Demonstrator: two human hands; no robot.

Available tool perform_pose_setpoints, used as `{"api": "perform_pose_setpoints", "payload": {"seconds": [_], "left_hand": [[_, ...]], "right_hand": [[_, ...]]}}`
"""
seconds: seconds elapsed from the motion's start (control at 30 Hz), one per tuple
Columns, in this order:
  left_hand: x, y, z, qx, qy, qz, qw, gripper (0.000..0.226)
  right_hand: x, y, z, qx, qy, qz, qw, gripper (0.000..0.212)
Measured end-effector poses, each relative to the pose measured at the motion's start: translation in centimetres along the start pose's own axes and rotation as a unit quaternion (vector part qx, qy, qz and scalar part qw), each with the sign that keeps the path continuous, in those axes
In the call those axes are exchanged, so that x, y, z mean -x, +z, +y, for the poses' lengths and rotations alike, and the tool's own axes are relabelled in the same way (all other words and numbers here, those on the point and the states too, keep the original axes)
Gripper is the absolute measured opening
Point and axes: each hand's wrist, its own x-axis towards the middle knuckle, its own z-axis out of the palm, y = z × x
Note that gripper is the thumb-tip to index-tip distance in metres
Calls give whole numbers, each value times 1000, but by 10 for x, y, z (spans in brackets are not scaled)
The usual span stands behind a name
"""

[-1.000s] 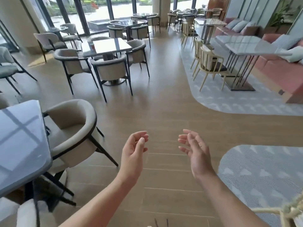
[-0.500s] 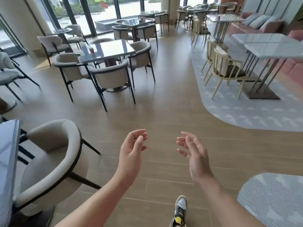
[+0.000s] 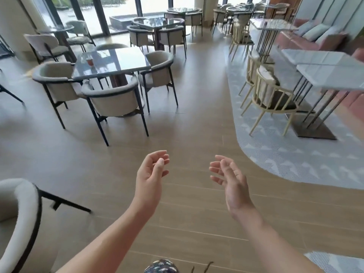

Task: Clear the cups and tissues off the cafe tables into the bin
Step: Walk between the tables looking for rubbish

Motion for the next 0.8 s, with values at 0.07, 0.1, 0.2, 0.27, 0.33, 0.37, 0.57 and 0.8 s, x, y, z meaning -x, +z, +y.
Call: {"api": "perform_pose_setpoints", "payload": {"seconds": [0.07, 0.1, 0.2, 0.27, 0.33, 0.37, 0.57, 0.8], "left_hand": [[-37, 18, -9, 1, 0, -7, 1000, 28], [-57, 26, -15, 1, 0, -10, 1000, 28], [-120, 46, -33, 5, -3, -17, 1000, 28], [-166, 58, -43, 8, -9, -17, 1000, 26], [-217, 70, -53, 14, -7, -19, 1000, 19], [-244, 76, -56, 13, -11, -20, 1000, 21], [-399, 110, -56, 2, -11, -46, 999, 24], [-536, 146, -58, 1, -8, -51, 999, 25]], "right_hand": [[-40, -4, 2, -1, 3, 13, 1000, 36], [-61, -5, 3, 1, 2, 17, 1000, 37], [-127, -2, 10, 7, 0, 19, 1000, 38], [-175, 6, 16, 9, 2, 22, 1000, 37], [-228, 18, 21, 10, 0, 25, 1000, 35], [-254, 25, 22, 10, 0, 25, 1000, 34], [-402, 72, 10, 14, -11, 24, 1000, 33], [-540, 93, 5, -1, -13, 43, 999, 33]]}}
